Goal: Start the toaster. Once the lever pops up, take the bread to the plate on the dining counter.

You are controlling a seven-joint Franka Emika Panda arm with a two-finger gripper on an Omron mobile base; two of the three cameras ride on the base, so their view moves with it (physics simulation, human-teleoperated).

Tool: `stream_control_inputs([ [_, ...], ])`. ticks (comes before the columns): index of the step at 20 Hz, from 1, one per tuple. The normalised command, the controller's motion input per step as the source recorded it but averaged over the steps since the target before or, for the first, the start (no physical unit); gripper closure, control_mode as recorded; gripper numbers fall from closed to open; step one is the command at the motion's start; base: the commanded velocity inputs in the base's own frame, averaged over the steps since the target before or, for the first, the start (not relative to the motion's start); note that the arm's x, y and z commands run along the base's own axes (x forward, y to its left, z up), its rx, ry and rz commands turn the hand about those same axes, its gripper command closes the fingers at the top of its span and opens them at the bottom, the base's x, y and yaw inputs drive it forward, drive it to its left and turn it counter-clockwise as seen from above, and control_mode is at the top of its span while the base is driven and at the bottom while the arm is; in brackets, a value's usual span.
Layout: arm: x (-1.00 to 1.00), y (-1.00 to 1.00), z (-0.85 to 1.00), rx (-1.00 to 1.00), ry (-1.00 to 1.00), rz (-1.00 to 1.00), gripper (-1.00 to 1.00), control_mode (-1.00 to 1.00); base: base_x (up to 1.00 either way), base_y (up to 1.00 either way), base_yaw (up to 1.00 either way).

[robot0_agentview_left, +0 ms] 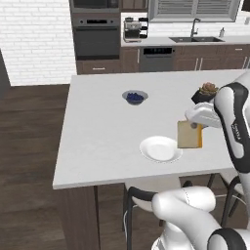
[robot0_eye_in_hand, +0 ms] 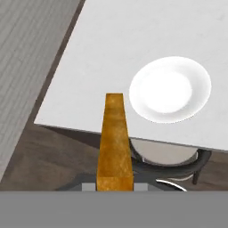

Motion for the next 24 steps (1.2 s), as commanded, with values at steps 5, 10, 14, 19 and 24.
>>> stream_control_inputs([
  [5,0.45,0.00,-0.50,0.07,-0.08,0.17,1.00,-1.00,0.00,0.00,0.00],
  [10,0.28,0.02,-0.60,0.02,-0.06,0.03,1.00,-1.00,0.00,0.00,0.00],
  [14,0.24,0.06,-0.52,0.01,-0.07,0.00,1.00,-1.00,0.00,0.00,0.00],
  [19,0.45,0.09,-0.45,0.00,-0.02,0.00,1.00,-1.00,0.00,0.00,0.00],
  [24,0.50,0.01,-0.39,0.00,0.00,0.00,1.00,-1.00,0.00,0.00,0.00],
])
